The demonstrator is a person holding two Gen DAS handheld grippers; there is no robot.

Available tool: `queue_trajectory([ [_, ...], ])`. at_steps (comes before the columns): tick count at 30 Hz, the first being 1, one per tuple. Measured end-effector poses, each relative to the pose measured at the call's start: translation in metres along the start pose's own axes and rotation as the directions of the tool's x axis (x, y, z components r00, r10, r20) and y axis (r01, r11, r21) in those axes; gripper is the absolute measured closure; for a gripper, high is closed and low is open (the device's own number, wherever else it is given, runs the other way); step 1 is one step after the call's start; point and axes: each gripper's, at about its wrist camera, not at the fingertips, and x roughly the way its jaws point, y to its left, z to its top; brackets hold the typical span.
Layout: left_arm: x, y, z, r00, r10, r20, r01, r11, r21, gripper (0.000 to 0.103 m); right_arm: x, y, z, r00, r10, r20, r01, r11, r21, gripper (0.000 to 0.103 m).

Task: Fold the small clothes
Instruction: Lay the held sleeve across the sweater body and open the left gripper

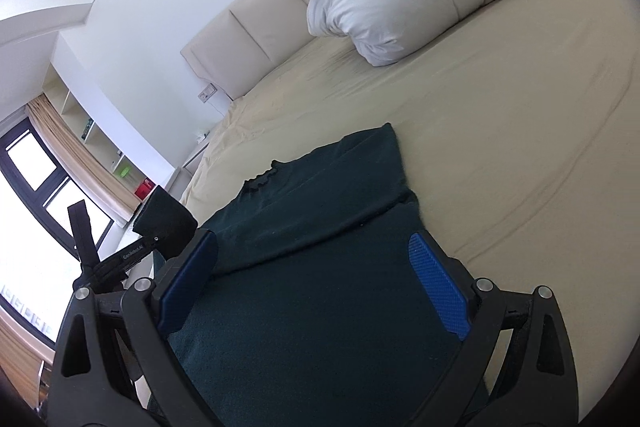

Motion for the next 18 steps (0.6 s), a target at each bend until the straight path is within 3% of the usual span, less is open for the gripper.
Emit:
queue_trajectory([
  [4,0.027,-0.036,-0.021,0.998,0.028,-0.052,-0.023,0.995,0.101,0.091,0.000,-0.024,0.003,1.000,-0.022,-0.003,0.022,0.999,0.034,0.006],
  [5,0.032,-0.037,-0.027,0.997,0.033,-0.070,-0.025,0.994,0.105,0.086,0.001,-0.029,0.003,1.000,-0.025,-0.008,0.025,0.999,0.042,0.006],
  [7,0.045,-0.038,-0.037,0.993,0.031,-0.117,-0.020,0.995,0.097,0.069,0.007,-0.035,0.004,0.999,-0.031,-0.023,0.032,0.998,0.048,0.006],
  [9,0.050,-0.038,-0.046,0.989,0.013,-0.145,-0.001,0.996,0.089,0.038,0.014,-0.038,0.004,0.999,-0.031,-0.041,0.033,0.998,0.054,0.006],
  [15,0.009,-0.028,-0.063,0.987,-0.074,-0.140,0.086,0.993,0.080,0.025,0.047,-0.029,0.004,0.992,-0.027,-0.123,0.032,0.999,0.038,0.006],
  [18,-0.022,-0.005,-0.072,0.986,-0.117,-0.120,0.124,0.991,0.047,0.024,0.073,-0.012,0.008,0.983,0.009,-0.181,-0.007,1.000,0.013,0.006],
])
